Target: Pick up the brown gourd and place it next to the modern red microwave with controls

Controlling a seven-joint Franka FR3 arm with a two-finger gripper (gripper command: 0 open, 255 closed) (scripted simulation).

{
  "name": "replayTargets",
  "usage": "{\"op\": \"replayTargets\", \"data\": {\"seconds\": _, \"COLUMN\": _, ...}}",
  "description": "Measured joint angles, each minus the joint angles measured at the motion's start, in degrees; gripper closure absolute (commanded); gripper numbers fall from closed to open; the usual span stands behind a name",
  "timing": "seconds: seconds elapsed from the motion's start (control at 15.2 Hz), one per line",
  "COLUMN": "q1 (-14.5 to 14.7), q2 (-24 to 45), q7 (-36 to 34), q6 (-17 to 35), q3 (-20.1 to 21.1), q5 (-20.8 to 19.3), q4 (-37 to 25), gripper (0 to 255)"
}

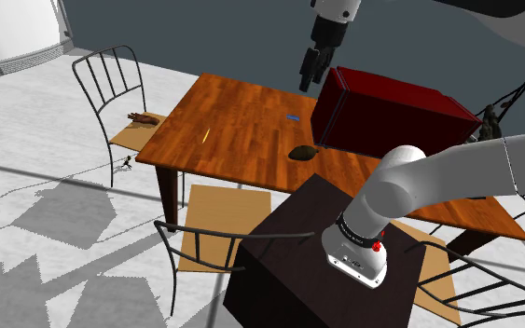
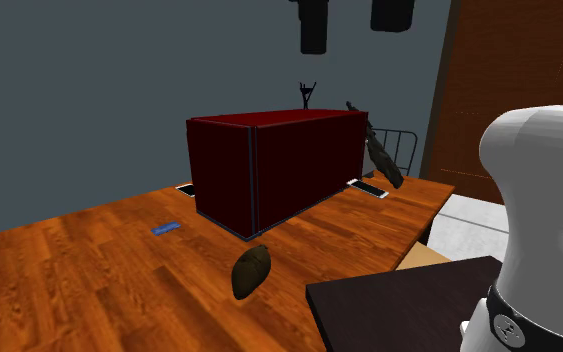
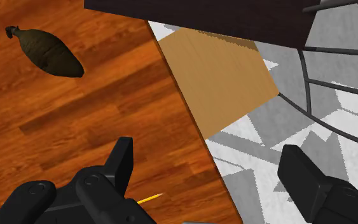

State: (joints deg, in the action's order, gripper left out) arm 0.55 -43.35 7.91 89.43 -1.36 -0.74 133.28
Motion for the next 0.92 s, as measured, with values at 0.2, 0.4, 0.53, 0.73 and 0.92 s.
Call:
{"op": "replayTargets", "data": {"seconds": 0.2, "q1": 0.0, "q2": -0.7, "q7": 1.9, "q6": 1.4, "q3": -0.7, "q5": -1.1, "q4": 2.3, "gripper": 0}}
{"op": "replayTargets", "data": {"seconds": 0.4, "q1": 0.0, "q2": -1.8, "q7": 6.2, "q6": 4.7, "q3": -2.6, "q5": -3.9, "q4": 7.2, "gripper": 0}}
{"op": "replayTargets", "data": {"seconds": 0.53, "q1": -0.2, "q2": -2.6, "q7": 9.3, "q6": 7.5, "q3": -4.0, "q5": -6.1, "q4": 11.0, "gripper": 0}}
{"op": "replayTargets", "data": {"seconds": 0.73, "q1": -0.7, "q2": -3.1, "q7": 13.6, "q6": 11.8, "q3": -6.2, "q5": -9.5, "q4": 15.9, "gripper": 0}}
{"op": "replayTargets", "data": {"seconds": 0.92, "q1": -1.6, "q2": -2.5, "q7": 18.3, "q6": 16.5, "q3": -9.0, "q5": -13.5, "q4": 19.9, "gripper": 0}}
